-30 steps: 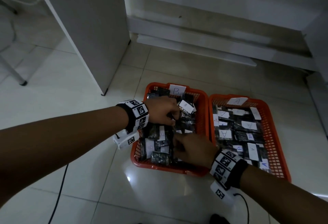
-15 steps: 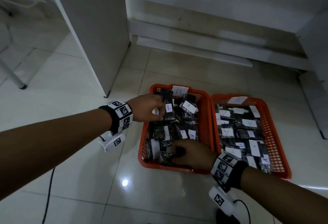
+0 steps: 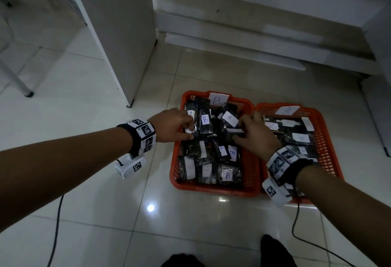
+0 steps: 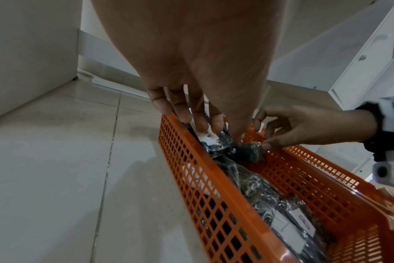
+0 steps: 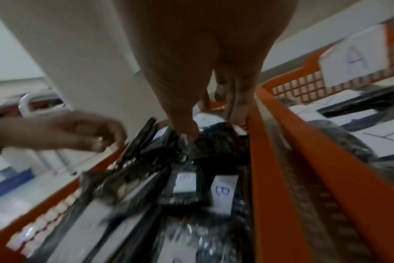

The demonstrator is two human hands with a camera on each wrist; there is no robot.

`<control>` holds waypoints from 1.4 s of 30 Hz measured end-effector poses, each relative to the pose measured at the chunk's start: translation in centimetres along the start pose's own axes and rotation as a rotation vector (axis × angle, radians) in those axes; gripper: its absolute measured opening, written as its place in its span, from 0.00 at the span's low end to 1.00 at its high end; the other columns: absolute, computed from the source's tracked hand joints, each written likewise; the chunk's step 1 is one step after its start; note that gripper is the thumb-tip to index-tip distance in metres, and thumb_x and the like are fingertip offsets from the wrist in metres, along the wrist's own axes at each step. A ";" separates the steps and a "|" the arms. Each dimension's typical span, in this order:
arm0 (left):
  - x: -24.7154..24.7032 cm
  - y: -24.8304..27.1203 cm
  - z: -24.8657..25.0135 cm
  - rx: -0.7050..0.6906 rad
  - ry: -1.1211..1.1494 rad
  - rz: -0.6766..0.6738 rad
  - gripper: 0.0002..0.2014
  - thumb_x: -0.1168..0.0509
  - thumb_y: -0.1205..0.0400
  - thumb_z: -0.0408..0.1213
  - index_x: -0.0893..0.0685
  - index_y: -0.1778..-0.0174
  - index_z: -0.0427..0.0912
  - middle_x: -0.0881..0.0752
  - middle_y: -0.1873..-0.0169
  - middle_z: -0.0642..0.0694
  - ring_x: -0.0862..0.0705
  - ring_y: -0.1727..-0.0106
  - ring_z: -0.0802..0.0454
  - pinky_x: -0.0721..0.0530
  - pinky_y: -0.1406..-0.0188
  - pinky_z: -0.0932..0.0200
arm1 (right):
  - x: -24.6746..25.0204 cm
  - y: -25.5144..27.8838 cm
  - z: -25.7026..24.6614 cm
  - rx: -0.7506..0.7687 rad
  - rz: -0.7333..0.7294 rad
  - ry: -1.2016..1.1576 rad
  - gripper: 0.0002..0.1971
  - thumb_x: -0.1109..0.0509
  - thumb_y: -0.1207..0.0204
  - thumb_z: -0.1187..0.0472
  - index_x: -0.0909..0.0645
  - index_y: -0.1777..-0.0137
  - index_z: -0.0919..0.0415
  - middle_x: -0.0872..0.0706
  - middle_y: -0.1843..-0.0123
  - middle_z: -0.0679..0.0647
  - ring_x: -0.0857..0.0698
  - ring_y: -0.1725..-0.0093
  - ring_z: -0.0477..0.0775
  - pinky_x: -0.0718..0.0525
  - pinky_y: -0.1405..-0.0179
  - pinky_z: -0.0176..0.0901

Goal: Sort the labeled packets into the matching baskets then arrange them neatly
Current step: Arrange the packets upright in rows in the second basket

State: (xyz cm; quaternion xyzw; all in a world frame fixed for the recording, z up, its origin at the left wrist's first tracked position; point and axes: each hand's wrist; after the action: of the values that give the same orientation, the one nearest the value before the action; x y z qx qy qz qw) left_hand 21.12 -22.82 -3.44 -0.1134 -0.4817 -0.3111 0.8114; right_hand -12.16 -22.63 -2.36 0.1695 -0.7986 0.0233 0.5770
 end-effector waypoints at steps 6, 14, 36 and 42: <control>-1.3 -0.1 0.6 -0.017 -0.072 -0.051 0.26 0.32 0.26 0.70 0.19 0.44 0.55 0.19 0.48 0.54 0.21 0.47 0.53 0.15 0.50 0.47 | -5.1 3.2 -4.3 0.223 -0.267 0.071 0.39 0.21 0.32 0.31 0.26 0.26 0.48 0.28 0.35 0.47 0.20 0.40 0.48 0.13 0.47 0.48; -2.1 0.1 1.4 -0.010 -0.147 -0.066 0.34 0.26 0.34 0.73 0.27 0.41 0.58 0.20 0.46 0.56 0.22 0.47 0.52 0.17 0.50 0.51 | -5.9 1.6 -5.4 0.224 -0.231 0.054 0.26 0.23 0.29 0.37 0.16 0.38 0.52 0.17 0.41 0.49 0.15 0.43 0.50 0.12 0.53 0.48; -2.0 -0.4 1.7 -0.038 -0.146 -0.149 0.30 0.24 0.28 0.64 0.22 0.36 0.52 0.21 0.44 0.54 0.21 0.48 0.53 0.15 0.52 0.51 | -1.6 1.9 -3.4 0.065 0.254 -0.645 0.06 0.34 0.13 0.62 0.20 0.47 0.50 0.15 0.55 0.44 0.16 0.63 0.56 0.18 0.66 0.50; -2.2 -0.6 1.6 -0.039 -0.170 -0.163 0.31 0.23 0.29 0.65 0.22 0.36 0.54 0.22 0.44 0.55 0.23 0.48 0.54 0.16 0.52 0.53 | -0.6 0.1 -0.3 -0.101 0.270 -0.498 0.07 0.31 0.13 0.60 0.26 0.42 0.49 0.13 0.48 0.52 0.12 0.57 0.50 0.18 0.65 0.33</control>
State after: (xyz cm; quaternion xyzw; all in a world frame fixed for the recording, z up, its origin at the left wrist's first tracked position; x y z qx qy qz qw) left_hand 18.90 -21.62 -4.59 -0.1153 -0.5503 -0.3746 0.7373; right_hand -11.76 -22.37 -2.80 0.0332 -0.9313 0.0176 0.3624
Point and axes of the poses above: each hand's wrist, its own y-axis away from the middle knuckle, its own x-axis out of the back of the hand, z = x × y
